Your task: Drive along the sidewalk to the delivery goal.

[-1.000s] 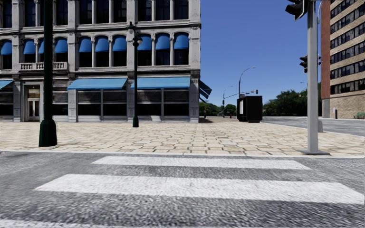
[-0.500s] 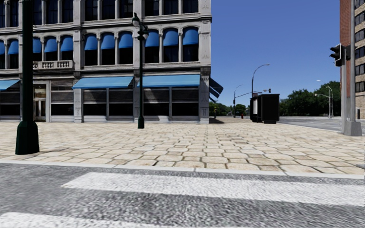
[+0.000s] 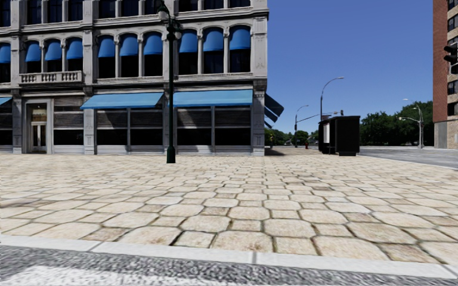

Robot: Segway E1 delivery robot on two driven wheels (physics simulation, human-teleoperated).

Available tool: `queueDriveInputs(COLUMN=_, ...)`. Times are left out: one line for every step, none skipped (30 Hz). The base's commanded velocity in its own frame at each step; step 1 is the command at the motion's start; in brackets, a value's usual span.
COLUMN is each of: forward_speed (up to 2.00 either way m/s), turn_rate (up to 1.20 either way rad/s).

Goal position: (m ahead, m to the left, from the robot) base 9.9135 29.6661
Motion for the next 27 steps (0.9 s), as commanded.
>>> queueDriveInputs(forward_speed=2.00, turn_rate=0.19)
queueDriveInputs(forward_speed=2.00, turn_rate=0.19)
queueDriveInputs(forward_speed=2.00, turn_rate=0.30)
queueDriveInputs(forward_speed=2.00, turn_rate=0.38)
queueDriveInputs(forward_speed=2.00, turn_rate=0.42)
queueDriveInputs(forward_speed=2.00, turn_rate=0.42)
queueDriveInputs(forward_speed=2.00, turn_rate=0.44)
queueDriveInputs(forward_speed=2.00, turn_rate=0.44)
queueDriveInputs(forward_speed=2.00, turn_rate=0.44)
queueDriveInputs(forward_speed=2.00, turn_rate=0.44)
queueDriveInputs(forward_speed=2.00, turn_rate=0.44)
queueDriveInputs(forward_speed=1.97, turn_rate=0.44)
queueDriveInputs(forward_speed=1.92, turn_rate=0.44)
queueDriveInputs(forward_speed=1.92, turn_rate=0.44)
queueDriveInputs(forward_speed=1.88, turn_rate=0.44)
queueDriveInputs(forward_speed=1.87, turn_rate=0.44)
queueDriveInputs(forward_speed=1.86, turn_rate=0.44)
queueDriveInputs(forward_speed=1.86, turn_rate=0.44)
queueDriveInputs(forward_speed=1.85, turn_rate=0.44)
queueDriveInputs(forward_speed=1.83, turn_rate=0.44)
queueDriveInputs(forward_speed=1.80, turn_rate=0.44)
queueDriveInputs(forward_speed=1.79, turn_rate=0.44)
queueDriveInputs(forward_speed=1.79, turn_rate=0.44)
queueDriveInputs(forward_speed=1.78, turn_rate=0.44)
queueDriveInputs(forward_speed=1.77, turn_rate=0.44)
queueDriveInputs(forward_speed=1.74, turn_rate=0.44)
queueDriveInputs(forward_speed=1.70, turn_rate=0.44)
